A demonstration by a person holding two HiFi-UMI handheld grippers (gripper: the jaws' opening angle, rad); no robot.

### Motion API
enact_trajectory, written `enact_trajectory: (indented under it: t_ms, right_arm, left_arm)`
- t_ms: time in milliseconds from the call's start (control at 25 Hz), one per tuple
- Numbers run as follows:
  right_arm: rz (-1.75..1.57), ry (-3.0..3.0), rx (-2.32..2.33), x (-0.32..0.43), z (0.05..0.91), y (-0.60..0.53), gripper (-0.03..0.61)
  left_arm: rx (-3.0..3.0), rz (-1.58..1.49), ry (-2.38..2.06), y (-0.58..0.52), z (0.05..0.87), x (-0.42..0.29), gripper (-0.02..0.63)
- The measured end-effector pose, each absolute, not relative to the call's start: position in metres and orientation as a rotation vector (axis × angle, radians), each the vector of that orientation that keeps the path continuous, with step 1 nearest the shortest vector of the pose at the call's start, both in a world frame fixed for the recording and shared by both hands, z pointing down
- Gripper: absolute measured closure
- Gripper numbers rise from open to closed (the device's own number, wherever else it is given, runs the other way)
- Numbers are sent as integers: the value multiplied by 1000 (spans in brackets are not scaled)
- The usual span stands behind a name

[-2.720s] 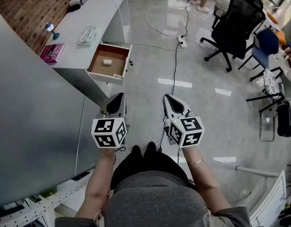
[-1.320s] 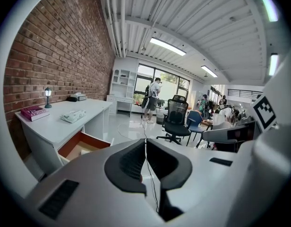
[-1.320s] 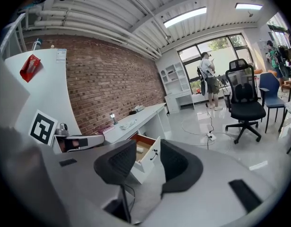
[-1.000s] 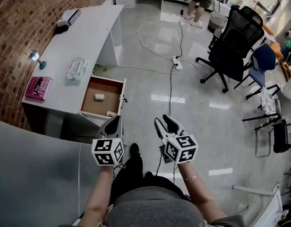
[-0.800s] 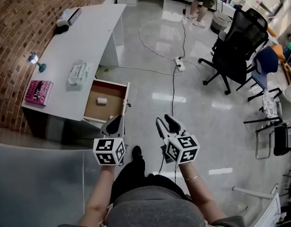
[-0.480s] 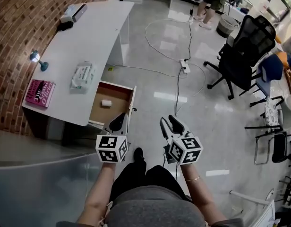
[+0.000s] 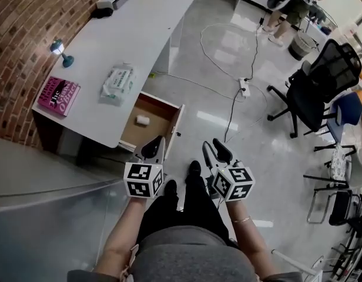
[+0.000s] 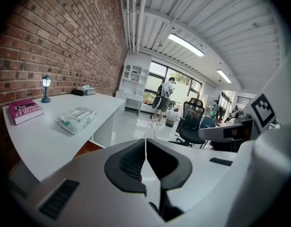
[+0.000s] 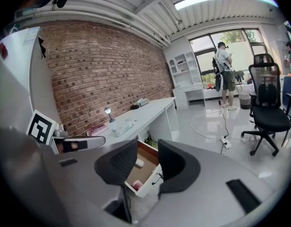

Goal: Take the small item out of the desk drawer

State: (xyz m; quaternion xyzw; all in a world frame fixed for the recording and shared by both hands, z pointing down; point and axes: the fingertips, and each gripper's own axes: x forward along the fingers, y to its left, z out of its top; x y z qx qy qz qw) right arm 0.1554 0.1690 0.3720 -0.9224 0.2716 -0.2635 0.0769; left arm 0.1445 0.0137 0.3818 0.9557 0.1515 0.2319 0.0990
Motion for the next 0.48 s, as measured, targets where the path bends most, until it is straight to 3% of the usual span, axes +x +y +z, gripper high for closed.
enact_trajectory:
  t_ms: [480]
  right_arm:
    - [-855, 1275, -2649, 211, 410, 88, 439]
  left_arm:
    - [2848, 652, 9, -53, 407, 157, 586]
